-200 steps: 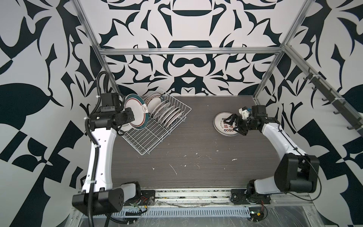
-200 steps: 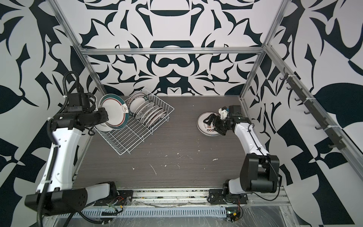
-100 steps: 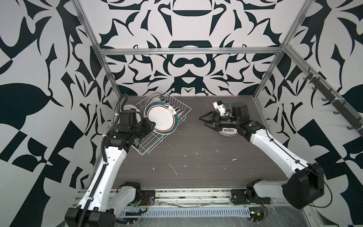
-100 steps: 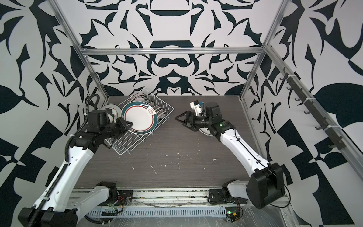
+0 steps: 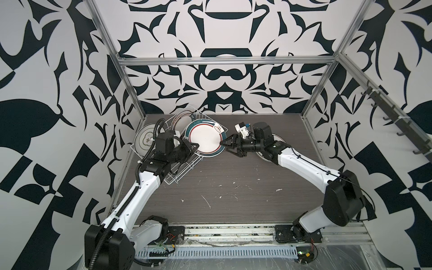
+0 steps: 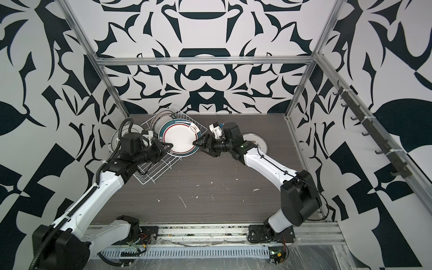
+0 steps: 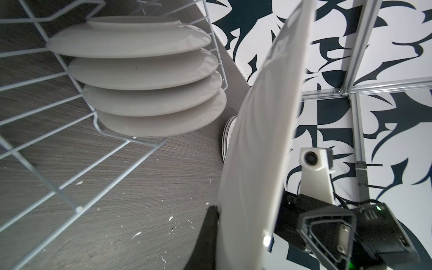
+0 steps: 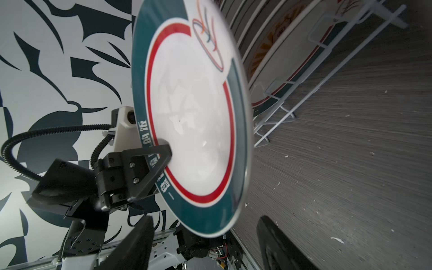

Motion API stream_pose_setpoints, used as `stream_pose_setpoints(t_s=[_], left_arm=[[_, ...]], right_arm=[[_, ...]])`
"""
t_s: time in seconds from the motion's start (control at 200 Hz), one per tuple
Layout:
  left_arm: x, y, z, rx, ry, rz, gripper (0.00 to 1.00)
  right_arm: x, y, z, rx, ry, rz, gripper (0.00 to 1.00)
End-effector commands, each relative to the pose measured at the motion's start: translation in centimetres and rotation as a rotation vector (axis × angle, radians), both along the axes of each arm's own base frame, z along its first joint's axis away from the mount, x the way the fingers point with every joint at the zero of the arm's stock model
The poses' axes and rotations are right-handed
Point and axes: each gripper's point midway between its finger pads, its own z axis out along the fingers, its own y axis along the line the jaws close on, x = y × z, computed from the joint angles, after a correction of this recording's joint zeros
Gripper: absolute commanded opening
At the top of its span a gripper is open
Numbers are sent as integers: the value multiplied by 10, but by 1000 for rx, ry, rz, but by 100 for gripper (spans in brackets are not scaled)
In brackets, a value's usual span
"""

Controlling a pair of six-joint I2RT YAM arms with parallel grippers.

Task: Unload the plates from the dish rack
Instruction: Place a plate on the plates.

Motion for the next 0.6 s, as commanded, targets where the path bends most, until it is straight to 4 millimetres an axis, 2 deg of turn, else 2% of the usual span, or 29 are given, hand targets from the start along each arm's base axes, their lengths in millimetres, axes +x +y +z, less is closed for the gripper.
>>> stream_pose_setpoints(t_s=[0.0, 0.13, 0.24, 0.38, 0.595], left_arm=[[3, -10, 30, -72, -101, -36, 0], [3, -15, 28, -107, -96, -54, 0], [3, -20, 21, -130, -65, -74, 0], [2, -27, 16, -140, -58, -109, 0], [1, -29, 6, -125, -45, -121, 1]], right_arm=[[10, 12, 40, 87, -104, 0, 68], [17, 16, 44, 118, -122, -14, 60], [26, 15, 52, 156, -163, -62, 49], [39, 9, 58, 187, -203, -151, 38], [44, 10, 52, 197, -190, -167, 12]])
